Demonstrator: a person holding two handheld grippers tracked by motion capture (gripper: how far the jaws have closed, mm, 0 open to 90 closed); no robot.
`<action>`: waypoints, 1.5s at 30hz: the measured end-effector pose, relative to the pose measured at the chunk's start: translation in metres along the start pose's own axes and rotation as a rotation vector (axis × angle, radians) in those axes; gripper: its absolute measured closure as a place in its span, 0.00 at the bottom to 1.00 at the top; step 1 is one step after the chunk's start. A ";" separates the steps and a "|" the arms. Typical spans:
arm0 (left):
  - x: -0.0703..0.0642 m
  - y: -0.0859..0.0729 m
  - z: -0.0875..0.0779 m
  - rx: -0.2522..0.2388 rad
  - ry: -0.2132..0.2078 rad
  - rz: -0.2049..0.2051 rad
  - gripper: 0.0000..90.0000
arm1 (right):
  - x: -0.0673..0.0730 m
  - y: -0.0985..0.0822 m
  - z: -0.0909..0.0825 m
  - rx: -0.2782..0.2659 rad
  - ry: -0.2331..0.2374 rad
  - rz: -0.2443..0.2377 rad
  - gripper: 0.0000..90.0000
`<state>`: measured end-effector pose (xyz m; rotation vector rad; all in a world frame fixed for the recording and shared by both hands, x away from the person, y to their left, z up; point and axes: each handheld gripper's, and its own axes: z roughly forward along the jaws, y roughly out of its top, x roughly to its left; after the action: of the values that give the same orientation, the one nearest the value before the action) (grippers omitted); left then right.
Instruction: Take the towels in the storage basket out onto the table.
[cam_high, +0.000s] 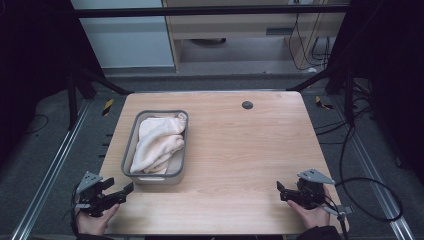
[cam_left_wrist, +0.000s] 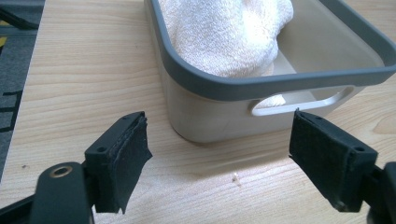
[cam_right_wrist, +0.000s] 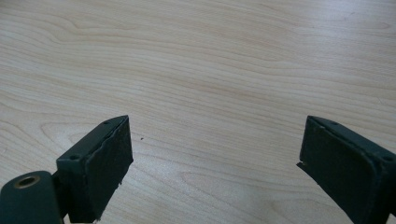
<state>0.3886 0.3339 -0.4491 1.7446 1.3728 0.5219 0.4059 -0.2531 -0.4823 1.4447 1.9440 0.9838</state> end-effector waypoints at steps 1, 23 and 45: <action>0.000 0.001 0.000 0.001 -0.003 -0.002 0.21 | 0.000 0.000 0.000 0.001 0.001 0.000 0.10; -0.008 0.021 -0.013 -0.041 -0.038 0.025 0.20 | 0.001 -0.001 0.002 0.013 -0.004 -0.005 0.10; -0.021 0.058 -0.009 -0.035 -0.072 0.097 0.21 | 0.000 0.000 0.003 0.015 -0.011 -0.019 0.10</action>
<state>0.4094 0.3147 -0.3932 1.7903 1.2273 0.5281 0.4077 -0.2525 -0.4843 1.4346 1.9573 0.9537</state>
